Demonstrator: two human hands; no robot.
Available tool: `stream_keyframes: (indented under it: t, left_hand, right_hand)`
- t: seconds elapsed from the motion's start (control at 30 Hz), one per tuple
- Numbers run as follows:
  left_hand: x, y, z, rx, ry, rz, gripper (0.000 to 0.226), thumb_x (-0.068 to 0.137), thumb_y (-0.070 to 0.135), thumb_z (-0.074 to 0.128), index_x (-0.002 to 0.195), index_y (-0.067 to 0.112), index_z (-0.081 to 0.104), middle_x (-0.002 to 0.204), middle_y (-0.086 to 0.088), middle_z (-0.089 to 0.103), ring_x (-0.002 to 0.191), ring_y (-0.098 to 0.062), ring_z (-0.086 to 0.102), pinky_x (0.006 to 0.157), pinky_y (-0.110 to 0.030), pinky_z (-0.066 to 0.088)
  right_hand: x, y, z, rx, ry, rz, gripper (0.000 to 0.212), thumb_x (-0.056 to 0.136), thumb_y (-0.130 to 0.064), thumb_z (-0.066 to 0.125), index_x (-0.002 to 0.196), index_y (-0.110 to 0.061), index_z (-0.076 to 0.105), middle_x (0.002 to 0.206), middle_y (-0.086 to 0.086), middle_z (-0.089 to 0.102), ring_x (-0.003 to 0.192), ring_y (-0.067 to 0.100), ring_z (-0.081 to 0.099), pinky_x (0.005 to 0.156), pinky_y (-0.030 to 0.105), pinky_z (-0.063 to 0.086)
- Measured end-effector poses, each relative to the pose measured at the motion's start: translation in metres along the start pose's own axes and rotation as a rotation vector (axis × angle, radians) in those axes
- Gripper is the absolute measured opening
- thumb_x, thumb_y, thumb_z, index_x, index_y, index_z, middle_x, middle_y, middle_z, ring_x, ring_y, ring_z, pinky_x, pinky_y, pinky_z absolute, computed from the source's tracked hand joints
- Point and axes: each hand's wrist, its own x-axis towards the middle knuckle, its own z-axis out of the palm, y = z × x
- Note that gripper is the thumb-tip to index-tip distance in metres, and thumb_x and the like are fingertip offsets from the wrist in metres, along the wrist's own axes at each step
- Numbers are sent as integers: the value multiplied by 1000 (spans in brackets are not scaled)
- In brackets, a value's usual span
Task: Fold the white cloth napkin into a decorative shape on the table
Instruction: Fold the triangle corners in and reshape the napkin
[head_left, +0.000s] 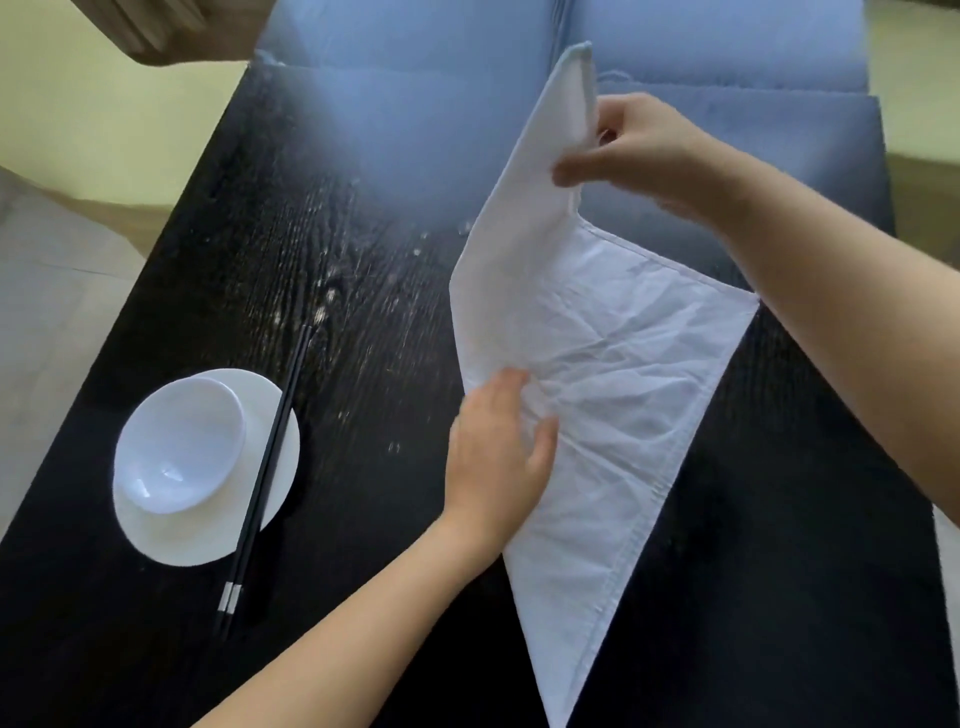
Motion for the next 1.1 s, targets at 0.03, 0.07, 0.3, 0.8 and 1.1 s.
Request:
stream_keyframes:
  t: [0.03, 0.07, 0.3, 0.8, 1.1]
  left_hand:
    - [13, 0, -9, -71, 97, -59, 50, 82, 36, 53, 122, 5, 52, 120, -12, 56, 111, -30, 50, 97, -31, 35]
    - [26, 0, -16, -86, 196, -107, 48, 80, 29, 60, 120, 4, 51, 117, -13, 55, 107, -30, 48, 95, -31, 33]
    - [81, -7, -10, 73, 52, 113, 44, 82, 8, 53, 123, 24, 58, 113, 1, 67, 98, -26, 53, 83, -37, 47]
    - [67, -28, 23, 552, -86, 308, 54, 91, 33, 25, 130, 7, 49, 140, -13, 48, 124, -33, 47, 90, -45, 39]
    - [62, -28, 27, 621, -158, 219, 67, 89, 42, 0, 147, 14, 18, 157, -4, 15, 144, -22, 13, 115, -44, 9]
  right_hand:
    - [-15, 6, -9, -27, 20, 14, 15, 78, -4, 63, 91, -12, 63, 72, -8, 57, 53, -11, 52, 56, 4, 40]
    - [-29, 14, -17, -40, 48, 31, 12, 78, -6, 65, 88, -13, 64, 69, -10, 57, 54, -9, 52, 57, 9, 41]
    - [-99, 80, -46, 149, 142, 158, 9, 82, -10, 66, 83, -17, 70, 69, -10, 64, 63, 1, 53, 56, 15, 42]
    - [-127, 128, -27, 216, 558, 459, 12, 79, 5, 60, 84, -6, 61, 74, 9, 59, 63, 17, 60, 60, 26, 58]
    - [-119, 144, -19, -213, 720, 398, 12, 81, -7, 58, 86, -10, 68, 85, 1, 63, 84, 15, 57, 76, 28, 46]
